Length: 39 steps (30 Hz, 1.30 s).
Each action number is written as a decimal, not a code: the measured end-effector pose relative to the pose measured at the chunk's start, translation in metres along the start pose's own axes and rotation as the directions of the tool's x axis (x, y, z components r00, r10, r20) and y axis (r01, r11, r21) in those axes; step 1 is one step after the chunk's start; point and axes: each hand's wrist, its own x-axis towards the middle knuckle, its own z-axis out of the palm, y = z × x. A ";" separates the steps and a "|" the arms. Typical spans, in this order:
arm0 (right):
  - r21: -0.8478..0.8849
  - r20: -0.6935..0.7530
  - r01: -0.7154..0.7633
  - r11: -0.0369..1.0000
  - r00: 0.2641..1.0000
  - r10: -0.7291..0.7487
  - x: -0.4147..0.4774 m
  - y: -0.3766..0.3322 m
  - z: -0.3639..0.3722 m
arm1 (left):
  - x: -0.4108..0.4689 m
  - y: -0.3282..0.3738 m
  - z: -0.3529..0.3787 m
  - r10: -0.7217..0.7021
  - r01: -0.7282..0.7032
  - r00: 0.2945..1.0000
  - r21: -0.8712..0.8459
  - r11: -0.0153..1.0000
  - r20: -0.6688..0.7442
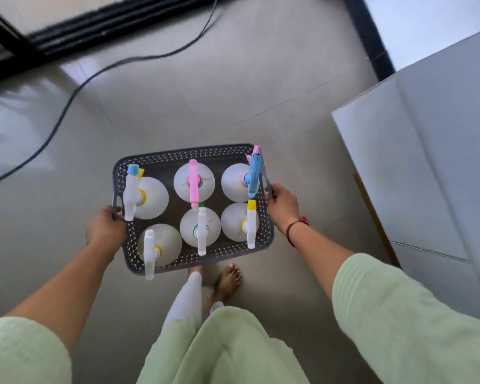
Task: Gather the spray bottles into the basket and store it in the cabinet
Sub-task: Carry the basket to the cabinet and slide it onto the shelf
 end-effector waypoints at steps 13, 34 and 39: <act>0.175 -0.195 -0.159 0.972 0.962 0.193 -0.135 -0.006 -0.179 | -0.141 0.124 -0.093 0.280 -0.285 0.957 0.077 0.955 0.074; 0.610 -0.263 -0.380 0.695 0.731 0.629 -0.222 0.179 -0.295 | -0.279 0.361 0.039 0.584 -0.702 0.688 0.194 0.685 0.431; 0.708 -0.255 -0.420 0.567 0.597 0.760 -0.248 0.245 -0.324 | -0.340 0.414 0.121 0.611 -0.790 0.589 0.217 0.574 0.528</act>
